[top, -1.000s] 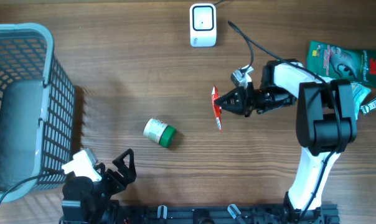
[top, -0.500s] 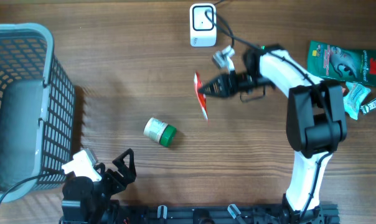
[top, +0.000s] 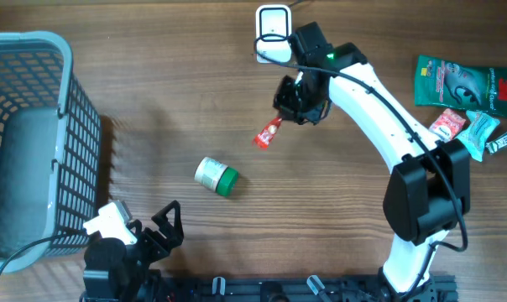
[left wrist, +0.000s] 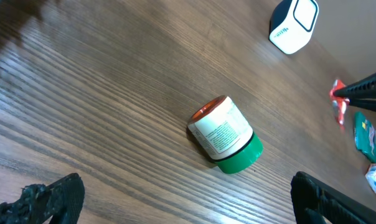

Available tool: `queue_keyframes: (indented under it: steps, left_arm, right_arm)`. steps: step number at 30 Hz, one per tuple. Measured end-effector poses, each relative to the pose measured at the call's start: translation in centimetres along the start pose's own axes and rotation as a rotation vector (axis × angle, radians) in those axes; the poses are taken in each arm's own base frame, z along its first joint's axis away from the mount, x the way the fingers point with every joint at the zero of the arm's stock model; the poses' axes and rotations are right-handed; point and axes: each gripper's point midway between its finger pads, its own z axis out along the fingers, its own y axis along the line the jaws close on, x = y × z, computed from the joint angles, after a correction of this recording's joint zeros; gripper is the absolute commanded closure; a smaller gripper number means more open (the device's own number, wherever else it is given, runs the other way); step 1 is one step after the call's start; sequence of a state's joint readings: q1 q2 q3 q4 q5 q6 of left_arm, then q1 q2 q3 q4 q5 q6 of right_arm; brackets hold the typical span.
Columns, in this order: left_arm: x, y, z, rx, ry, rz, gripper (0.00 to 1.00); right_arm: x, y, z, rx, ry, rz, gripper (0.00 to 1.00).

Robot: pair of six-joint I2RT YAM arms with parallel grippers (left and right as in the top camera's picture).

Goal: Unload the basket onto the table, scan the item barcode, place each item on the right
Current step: 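Hold the Nescafé stick in front of the white scanner, then carry the Nescafé stick to the right side and release it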

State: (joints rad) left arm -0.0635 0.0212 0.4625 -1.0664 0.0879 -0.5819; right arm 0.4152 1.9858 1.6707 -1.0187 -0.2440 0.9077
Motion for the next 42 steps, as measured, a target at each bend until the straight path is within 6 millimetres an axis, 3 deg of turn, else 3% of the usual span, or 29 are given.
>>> queue_keyframes:
  steps: [6,14,17,23,26,30,42]
  left_arm:
    - [0.0,0.0,0.0,0.0,0.001,0.0,0.0]
    - [0.0,0.0,0.0,0.0,0.0,0.0,0.0]
    - [0.0,0.0,0.0,0.001,0.0,0.0,0.0]
    - [0.0,0.0,0.0,0.0,0.0,0.0,0.0]
    - [0.0,0.0,0.0,0.0,0.0,0.0,0.0]
    - [0.0,0.0,0.0,0.0,0.0,0.0,0.0]
    - [0.0,0.0,0.0,0.0,0.0,0.0,0.0]
  right_arm:
    - [-6.1,3.1,-1.1,-0.125,-0.284,0.184,0.95]
    - [-13.5,8.2,-4.3,-0.371,-0.625,0.26,0.95]
    - [-15.5,8.6,-3.4,-0.399,-0.699,0.28,0.95]
    - [-18.1,7.7,-0.6,-0.361,-0.763,0.32,0.95]
    - [-20.4,7.3,-0.6,-0.346,-0.778,0.348,0.95]
    - [-22.1,7.0,-1.4,-0.35,-0.803,0.371,0.95]
    - [-22.5,7.6,-1.5,-0.378,-0.818,0.365,0.95]
